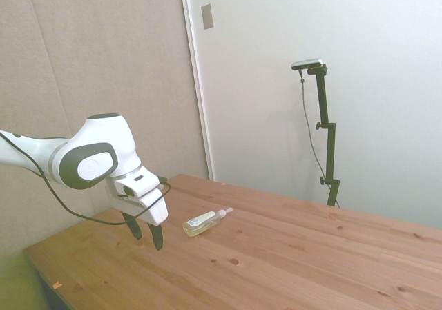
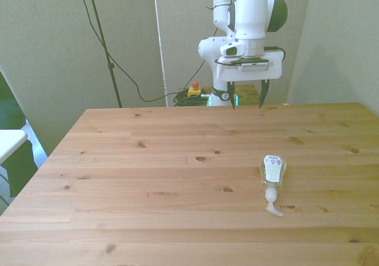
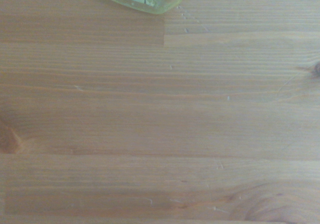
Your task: Stand the sanitizer
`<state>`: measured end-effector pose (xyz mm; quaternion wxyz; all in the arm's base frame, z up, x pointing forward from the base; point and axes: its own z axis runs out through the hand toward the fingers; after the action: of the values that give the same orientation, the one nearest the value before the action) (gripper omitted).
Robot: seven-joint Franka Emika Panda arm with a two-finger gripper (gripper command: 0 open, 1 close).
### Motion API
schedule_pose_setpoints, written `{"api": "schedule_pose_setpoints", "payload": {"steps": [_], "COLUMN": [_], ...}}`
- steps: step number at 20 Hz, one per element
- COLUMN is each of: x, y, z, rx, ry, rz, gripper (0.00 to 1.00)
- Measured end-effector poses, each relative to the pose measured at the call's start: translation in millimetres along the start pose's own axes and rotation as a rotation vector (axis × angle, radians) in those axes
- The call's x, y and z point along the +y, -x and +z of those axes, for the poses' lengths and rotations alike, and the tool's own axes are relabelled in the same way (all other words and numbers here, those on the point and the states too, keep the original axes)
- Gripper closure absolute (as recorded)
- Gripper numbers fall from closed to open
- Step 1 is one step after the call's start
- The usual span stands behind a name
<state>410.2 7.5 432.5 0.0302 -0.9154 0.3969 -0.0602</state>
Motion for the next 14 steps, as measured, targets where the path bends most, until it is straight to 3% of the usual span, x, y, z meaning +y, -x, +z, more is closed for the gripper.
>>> {"api": "schedule_pose_setpoints", "payload": {"steps": [6, 10, 14], "x": [-15, -58, -111], "y": [-15, -43, -77], "z": [-9, -16, -2], "rx": [0.012, 0.039, 0.075], "ry": [-0.022, -0.060, -0.076], "rz": [0.004, 0.056, 0.126], "gripper": [0.00, 0.00, 0.00]}}
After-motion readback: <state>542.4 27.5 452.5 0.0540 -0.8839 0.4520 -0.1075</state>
